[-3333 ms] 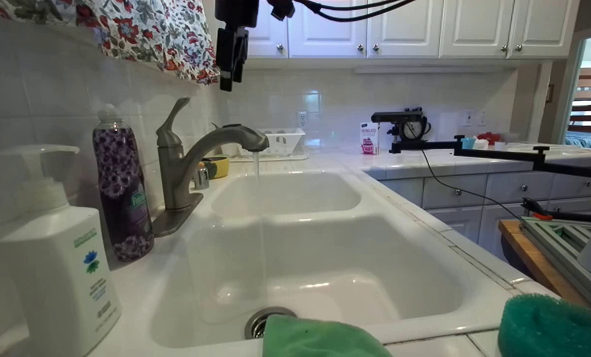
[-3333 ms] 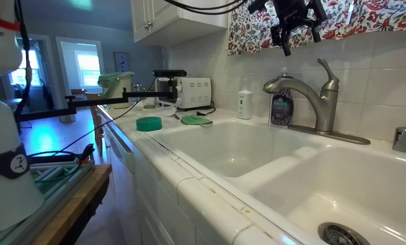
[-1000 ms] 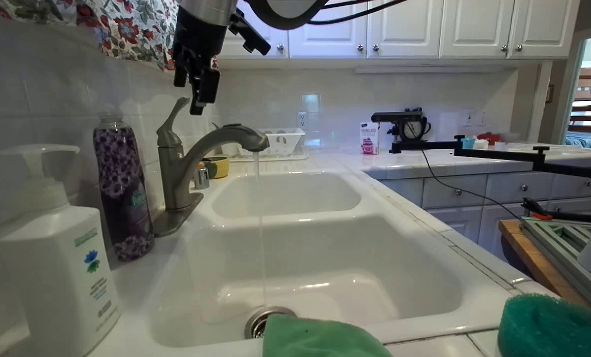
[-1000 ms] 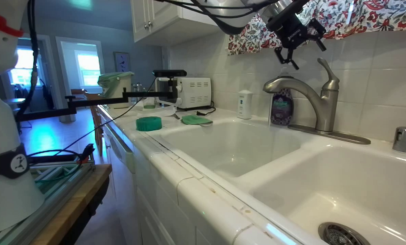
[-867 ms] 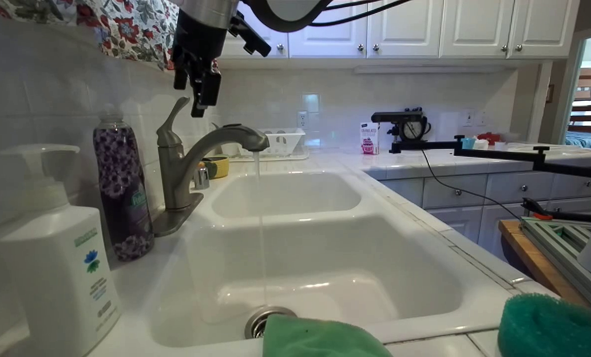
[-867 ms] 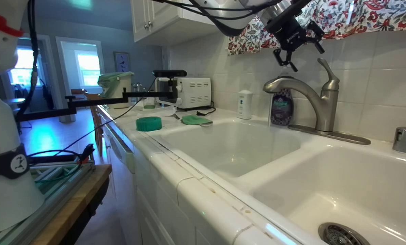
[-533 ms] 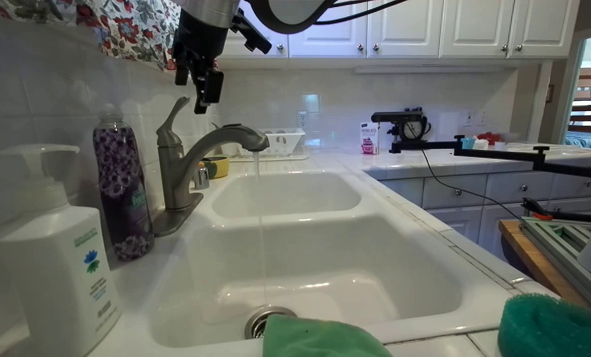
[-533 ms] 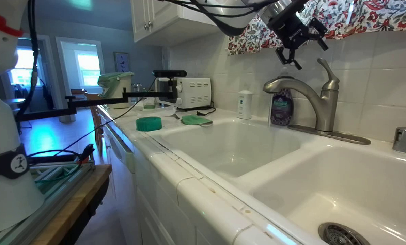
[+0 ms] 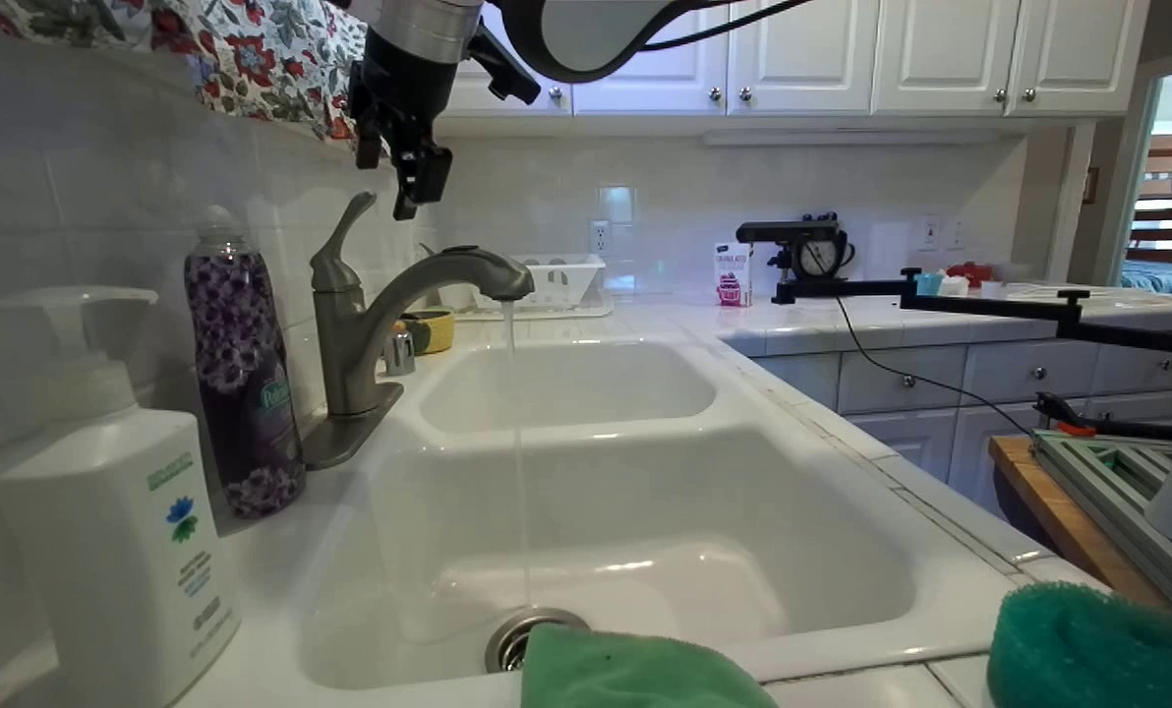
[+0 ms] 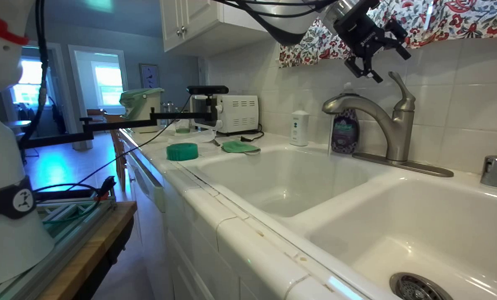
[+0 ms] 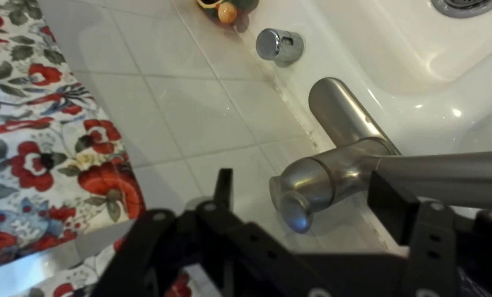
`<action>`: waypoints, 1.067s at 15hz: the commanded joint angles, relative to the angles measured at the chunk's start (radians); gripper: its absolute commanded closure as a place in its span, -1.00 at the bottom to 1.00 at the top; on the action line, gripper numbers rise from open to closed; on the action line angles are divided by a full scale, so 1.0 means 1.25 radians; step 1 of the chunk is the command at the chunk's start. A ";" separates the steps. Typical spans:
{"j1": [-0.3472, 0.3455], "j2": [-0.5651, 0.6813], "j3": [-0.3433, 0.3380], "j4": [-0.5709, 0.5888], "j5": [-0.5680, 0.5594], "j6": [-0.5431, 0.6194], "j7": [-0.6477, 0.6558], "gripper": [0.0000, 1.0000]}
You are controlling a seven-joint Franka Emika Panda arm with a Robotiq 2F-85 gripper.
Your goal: Push the faucet handle downwards.
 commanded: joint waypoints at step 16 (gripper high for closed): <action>-0.019 0.000 0.011 -0.036 -0.034 0.111 -0.041 0.20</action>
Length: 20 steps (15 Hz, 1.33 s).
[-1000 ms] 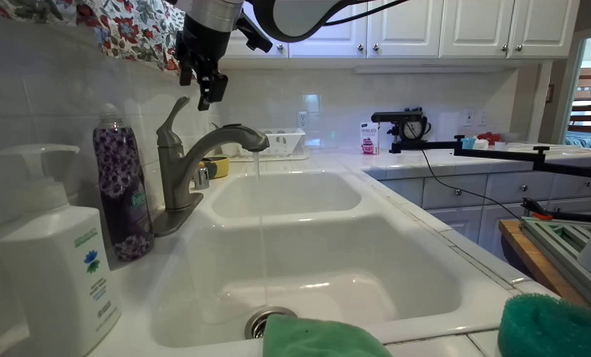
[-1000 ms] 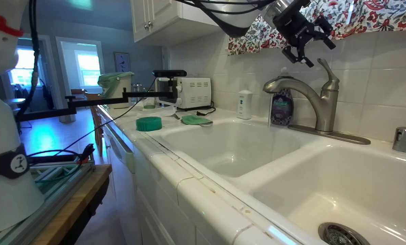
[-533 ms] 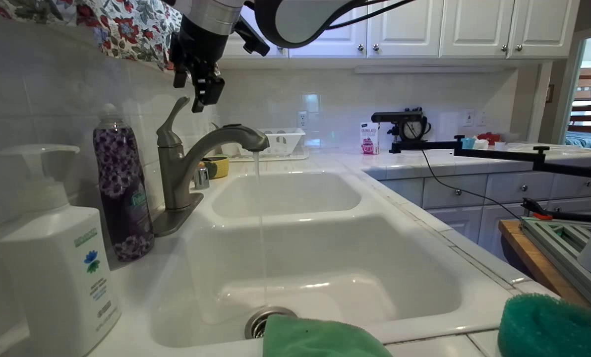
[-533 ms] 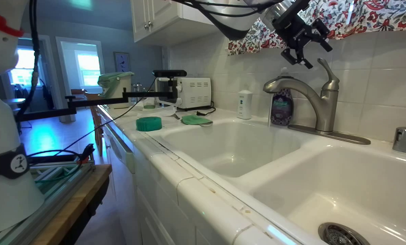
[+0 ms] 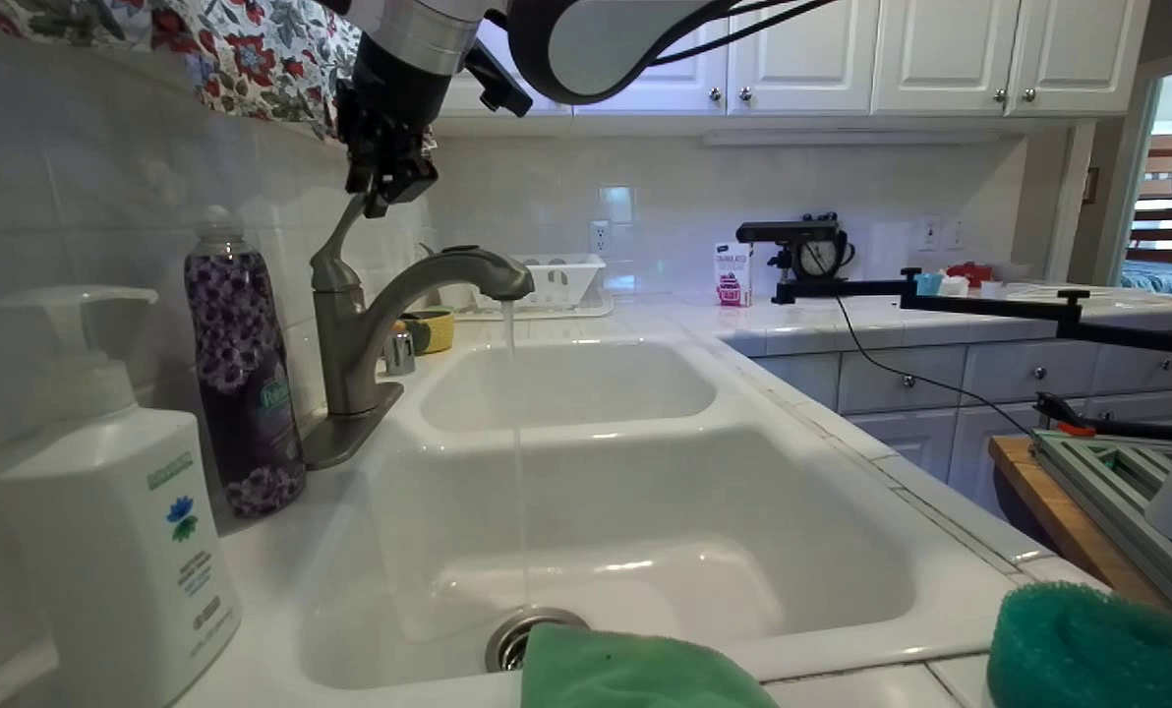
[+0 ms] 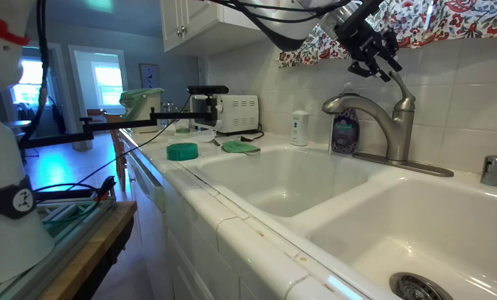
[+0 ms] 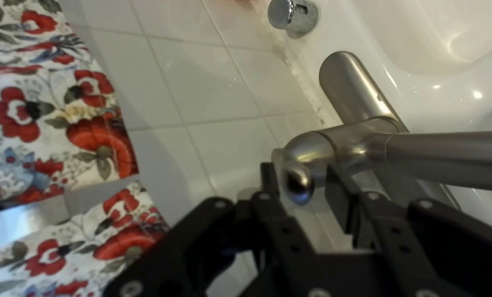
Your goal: Push the faucet handle downwards.
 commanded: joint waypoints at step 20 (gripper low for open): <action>-0.029 -0.055 0.035 -0.119 0.028 0.049 -0.008 0.91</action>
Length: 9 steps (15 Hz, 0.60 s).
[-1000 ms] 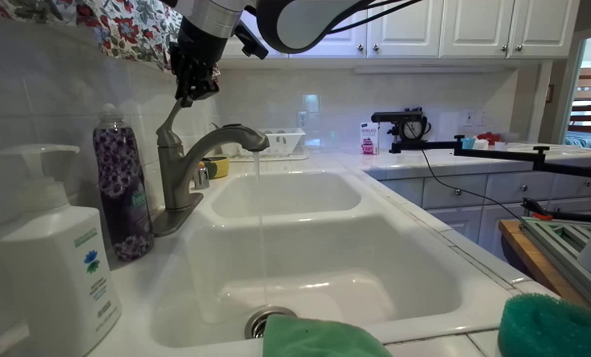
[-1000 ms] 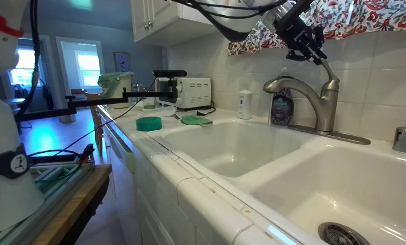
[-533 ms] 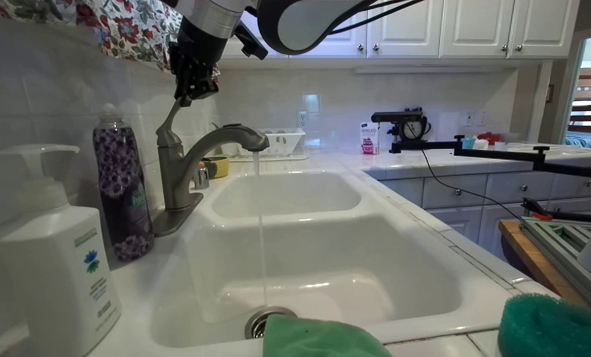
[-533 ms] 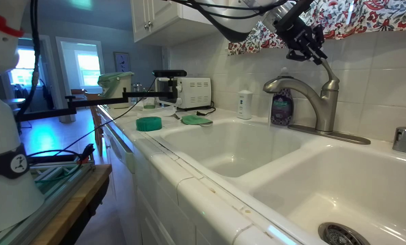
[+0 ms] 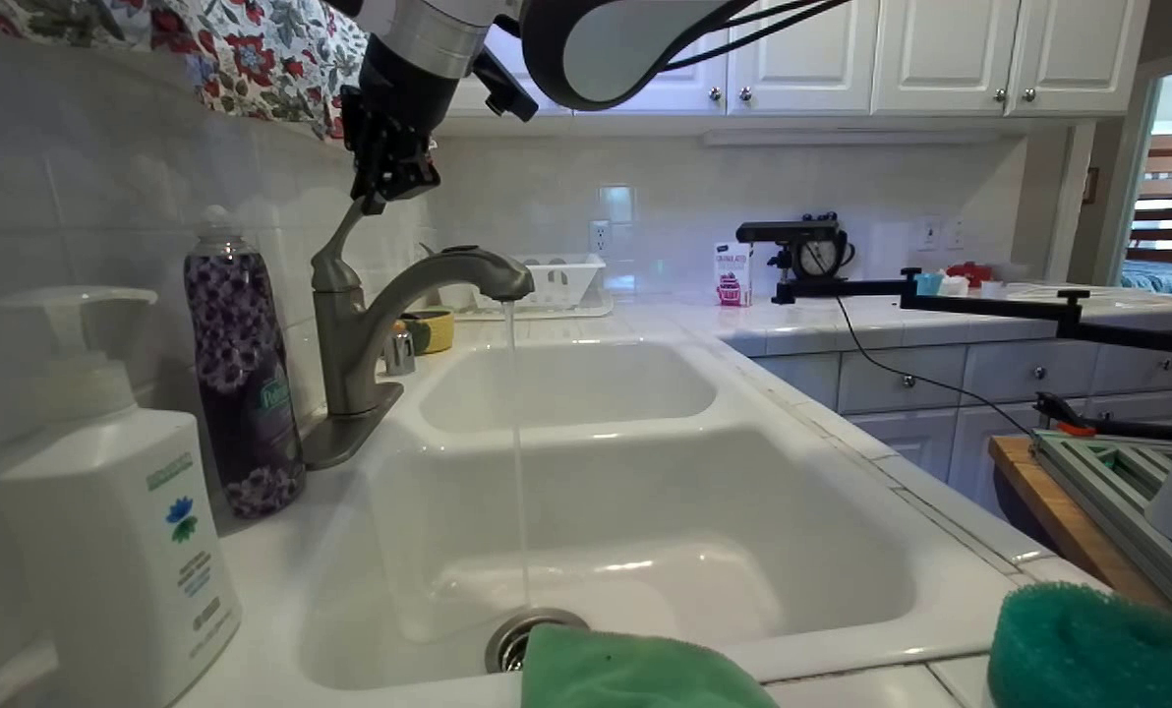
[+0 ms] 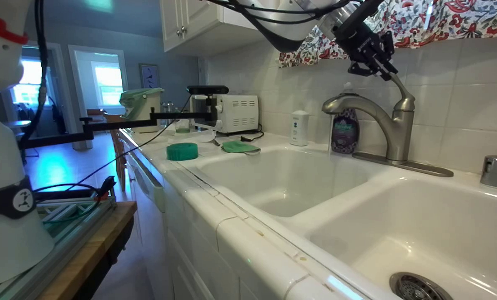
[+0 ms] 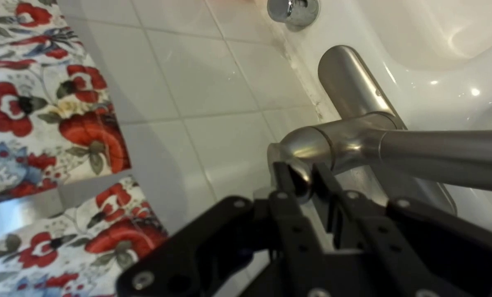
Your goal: Push the faucet handle downwards.
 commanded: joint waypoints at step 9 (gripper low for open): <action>-0.048 -0.065 0.058 -0.156 0.070 0.044 -0.004 0.91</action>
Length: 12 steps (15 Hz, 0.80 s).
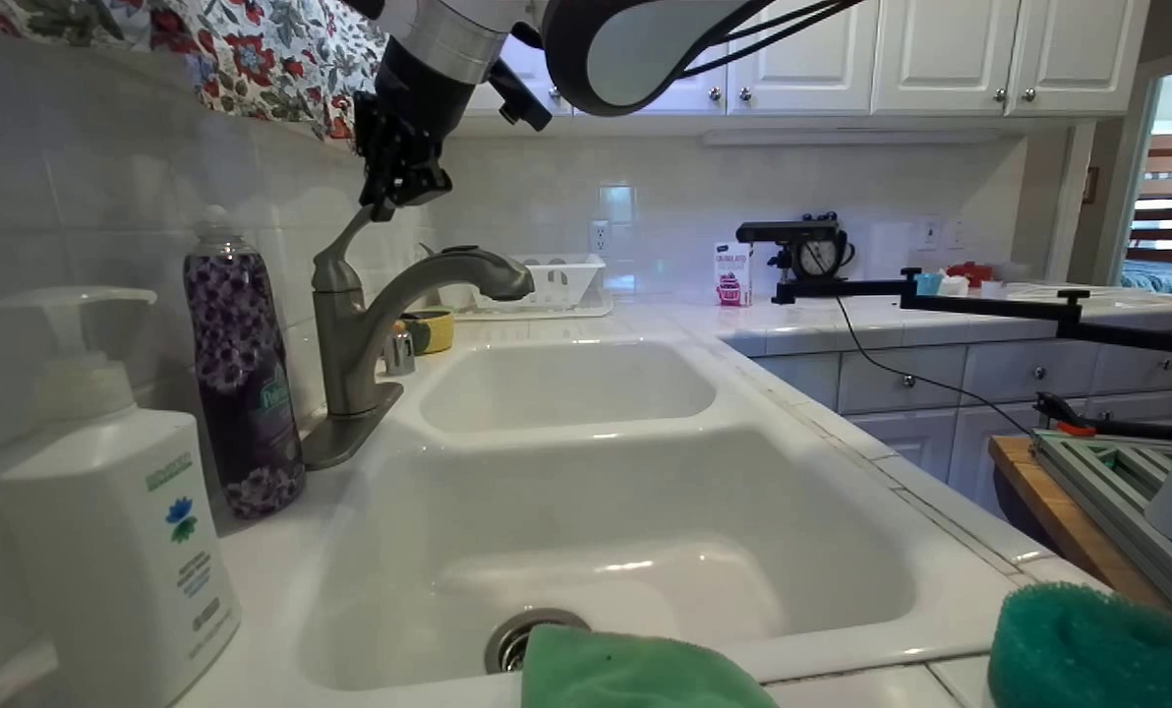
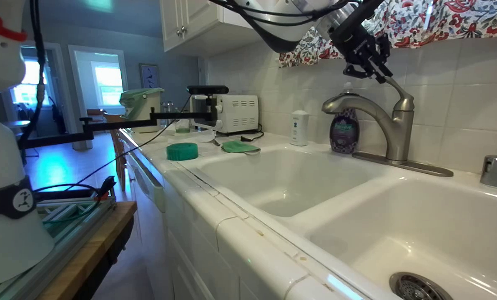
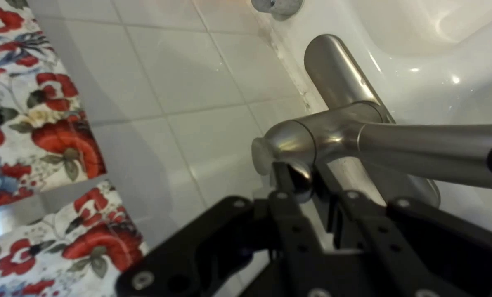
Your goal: Push the faucet handle downwards.
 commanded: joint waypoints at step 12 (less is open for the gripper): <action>-0.027 -0.067 0.057 -0.132 0.113 -0.004 -0.026 -0.07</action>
